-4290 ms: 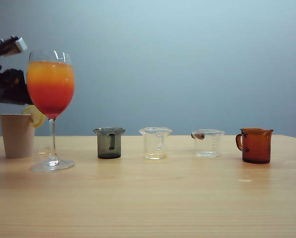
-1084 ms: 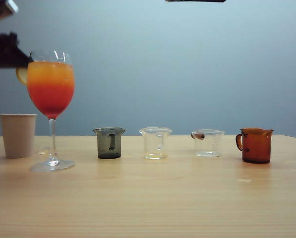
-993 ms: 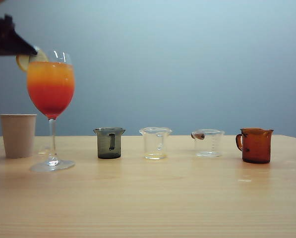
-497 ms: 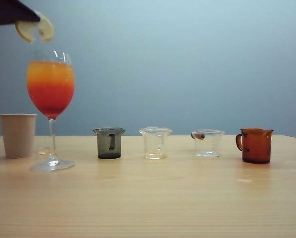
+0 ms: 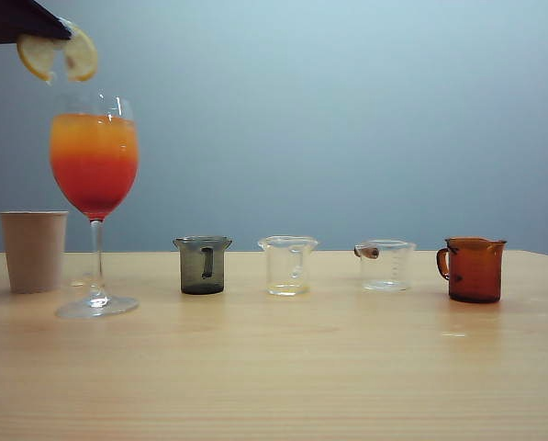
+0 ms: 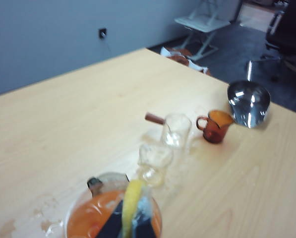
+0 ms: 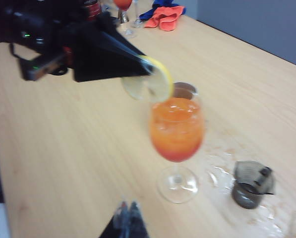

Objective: Pick up the lemon slice from the paper cup on the left and carefully insert it into the rim of the goblet.

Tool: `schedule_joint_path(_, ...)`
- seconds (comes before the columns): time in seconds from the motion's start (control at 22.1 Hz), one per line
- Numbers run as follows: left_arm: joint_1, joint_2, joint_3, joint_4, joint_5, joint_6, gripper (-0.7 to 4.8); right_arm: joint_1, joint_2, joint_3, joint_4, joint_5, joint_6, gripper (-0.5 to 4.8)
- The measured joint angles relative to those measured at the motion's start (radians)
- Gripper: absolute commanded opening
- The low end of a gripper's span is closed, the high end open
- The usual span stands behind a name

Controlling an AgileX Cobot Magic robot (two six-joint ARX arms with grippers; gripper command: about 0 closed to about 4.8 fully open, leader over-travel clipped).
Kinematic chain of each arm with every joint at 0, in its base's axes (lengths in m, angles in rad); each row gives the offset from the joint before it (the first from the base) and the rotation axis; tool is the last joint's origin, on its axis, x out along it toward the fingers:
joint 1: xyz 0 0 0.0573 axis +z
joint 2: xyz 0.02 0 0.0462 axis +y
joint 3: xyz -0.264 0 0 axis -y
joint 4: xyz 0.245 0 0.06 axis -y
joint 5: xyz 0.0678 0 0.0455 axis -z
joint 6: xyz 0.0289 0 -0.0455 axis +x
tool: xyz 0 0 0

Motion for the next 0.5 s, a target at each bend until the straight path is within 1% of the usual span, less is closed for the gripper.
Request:
schedule_joint_path(0.14, 0.003, 0.0, 0.0, -0.054, -0.033, 0.048, -0.06, 0.012, 0.002, 0.003, 0.002, 0.01, 0.0, -0.06)
schedule_joint_path(0.5, 0.002, 0.001, 0.0, -0.059, -0.036, 0.091, -0.06, 0.01, 0.012, 0.005, 0.01, 0.019, 0.0, -0.06)
